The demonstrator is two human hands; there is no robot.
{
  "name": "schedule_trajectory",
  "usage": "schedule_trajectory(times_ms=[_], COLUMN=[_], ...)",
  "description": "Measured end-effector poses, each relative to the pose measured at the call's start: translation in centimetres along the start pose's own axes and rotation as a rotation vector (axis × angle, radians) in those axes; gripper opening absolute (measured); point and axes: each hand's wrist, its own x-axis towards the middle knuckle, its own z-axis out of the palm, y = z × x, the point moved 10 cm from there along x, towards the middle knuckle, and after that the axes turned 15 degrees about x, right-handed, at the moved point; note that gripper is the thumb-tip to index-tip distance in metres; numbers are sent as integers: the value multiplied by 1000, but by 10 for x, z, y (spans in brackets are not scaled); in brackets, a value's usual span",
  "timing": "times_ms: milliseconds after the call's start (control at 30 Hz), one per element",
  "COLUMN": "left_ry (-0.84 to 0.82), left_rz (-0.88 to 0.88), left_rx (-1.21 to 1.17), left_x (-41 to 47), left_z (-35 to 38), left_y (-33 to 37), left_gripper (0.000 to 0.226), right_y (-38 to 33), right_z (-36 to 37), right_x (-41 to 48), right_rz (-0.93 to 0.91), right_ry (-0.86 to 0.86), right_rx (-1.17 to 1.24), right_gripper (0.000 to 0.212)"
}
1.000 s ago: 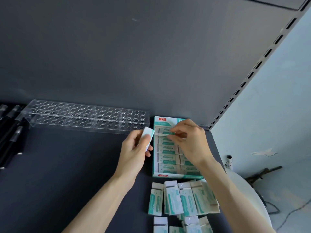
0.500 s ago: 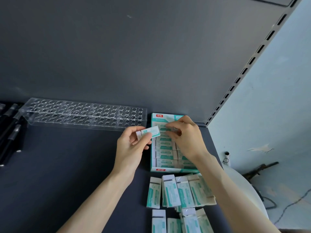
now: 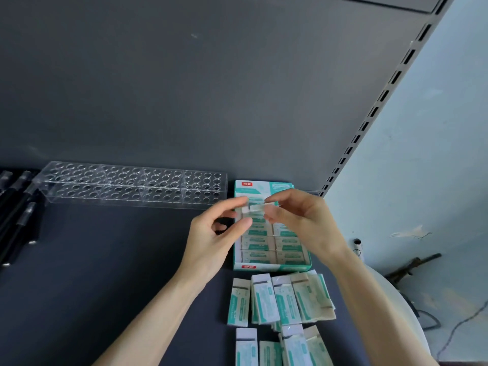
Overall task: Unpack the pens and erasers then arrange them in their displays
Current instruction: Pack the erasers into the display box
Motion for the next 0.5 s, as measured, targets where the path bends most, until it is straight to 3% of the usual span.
schedule_trajectory(times_ms=[133, 267, 400, 500], left_ry=[-23, -127, -345, -427], left_rz=[-44, 3, 21, 35], left_rx=[211, 304, 333, 344], left_x=[-3, -15, -21, -22], left_z=[2, 11, 17, 18], left_y=[-11, -9, -13, -14], left_gripper=[48, 62, 94, 95], right_y=[-1, -7, -6, 0], right_z=[-35, -34, -31, -31], right_x=[3, 4, 7, 11], right_rz=[-39, -158, -219, -216], right_ry=[164, 125, 103, 91], right_rx=[-224, -515, -756, -839], right_gripper=[18, 14, 18, 20])
